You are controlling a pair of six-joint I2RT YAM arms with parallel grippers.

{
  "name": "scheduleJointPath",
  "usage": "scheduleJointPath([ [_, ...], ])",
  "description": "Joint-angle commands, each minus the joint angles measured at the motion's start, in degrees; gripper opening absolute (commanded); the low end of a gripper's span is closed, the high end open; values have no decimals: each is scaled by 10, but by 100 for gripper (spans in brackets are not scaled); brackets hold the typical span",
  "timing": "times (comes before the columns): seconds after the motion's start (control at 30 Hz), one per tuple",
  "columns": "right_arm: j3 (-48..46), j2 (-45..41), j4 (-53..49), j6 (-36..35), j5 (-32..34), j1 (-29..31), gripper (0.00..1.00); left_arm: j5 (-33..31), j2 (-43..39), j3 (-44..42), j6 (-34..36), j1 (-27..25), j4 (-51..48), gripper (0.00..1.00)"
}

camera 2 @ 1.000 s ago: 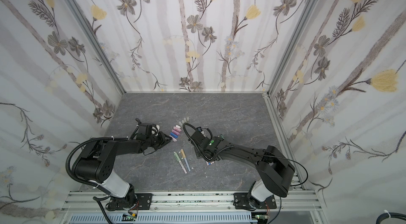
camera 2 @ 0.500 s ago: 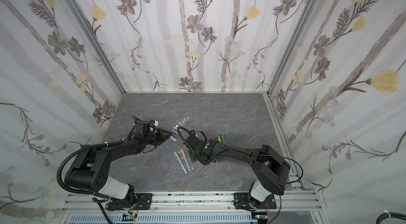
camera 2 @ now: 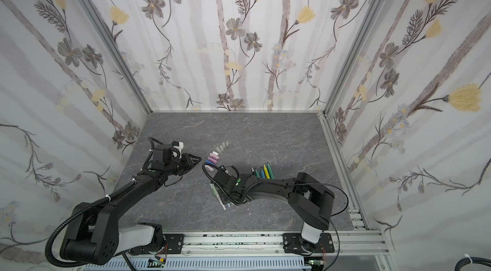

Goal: Open the pen caps
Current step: 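Grasp the beige-capped light blue pen body with the right gripper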

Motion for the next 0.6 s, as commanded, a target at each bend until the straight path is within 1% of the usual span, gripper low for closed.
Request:
scheduleJointPath([
  [0.0, 10, 10, -7, 13, 1, 3, 37, 0, -16, -7, 22, 4, -14, 28],
  [0.57, 27, 69, -19, 13, -13, 5, 35, 12, -10, -3, 45, 10, -27, 29],
])
